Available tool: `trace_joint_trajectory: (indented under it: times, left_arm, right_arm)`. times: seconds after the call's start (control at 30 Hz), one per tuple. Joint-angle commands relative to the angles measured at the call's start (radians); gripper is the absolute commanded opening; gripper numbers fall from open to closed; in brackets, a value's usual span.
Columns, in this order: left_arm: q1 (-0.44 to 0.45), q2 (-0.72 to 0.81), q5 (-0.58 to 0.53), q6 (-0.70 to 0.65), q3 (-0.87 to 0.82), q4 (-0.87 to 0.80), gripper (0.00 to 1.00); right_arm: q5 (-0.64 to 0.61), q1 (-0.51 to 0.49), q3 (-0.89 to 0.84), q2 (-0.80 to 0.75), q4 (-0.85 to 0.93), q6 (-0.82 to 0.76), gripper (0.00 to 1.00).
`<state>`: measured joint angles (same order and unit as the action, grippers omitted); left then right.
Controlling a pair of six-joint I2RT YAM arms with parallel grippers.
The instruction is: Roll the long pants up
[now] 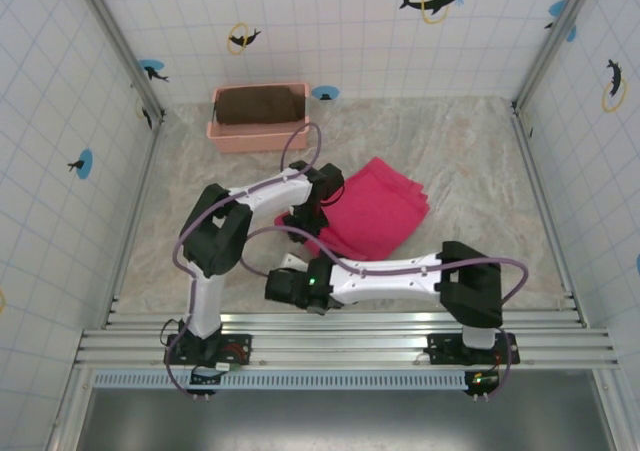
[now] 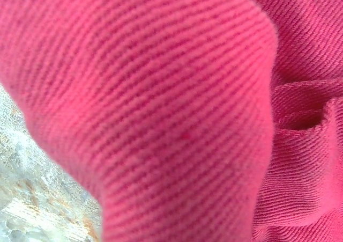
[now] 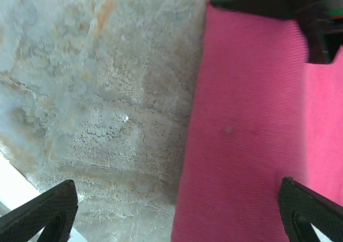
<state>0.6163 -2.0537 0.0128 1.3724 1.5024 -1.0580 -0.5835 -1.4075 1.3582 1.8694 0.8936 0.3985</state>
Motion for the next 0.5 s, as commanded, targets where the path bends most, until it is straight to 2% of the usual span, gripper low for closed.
trace_joint_trajectory:
  times: [0.0,0.1,0.3,0.47]
  left_arm:
    - [0.011,-0.081,0.066,-0.003,-0.015,-0.131,0.0]
    - [0.011,-0.093,0.053,-0.015,-0.007,-0.151,0.0]
    - [0.011,-0.1,0.047,-0.026,-0.022,-0.155,0.0]
    - [0.01,-0.109,0.05,-0.023,-0.018,-0.152,0.0]
  right_arm:
    - [-0.168,-0.018,0.035,0.058,0.113,0.103,0.99]
    - [-0.268,-0.013,0.04,0.095,0.172,0.156,0.99]
    - [-0.338,-0.011,0.051,0.08,0.215,0.166,0.99]
    - [-0.285,0.008,0.043,0.101,0.196,0.141,0.99]
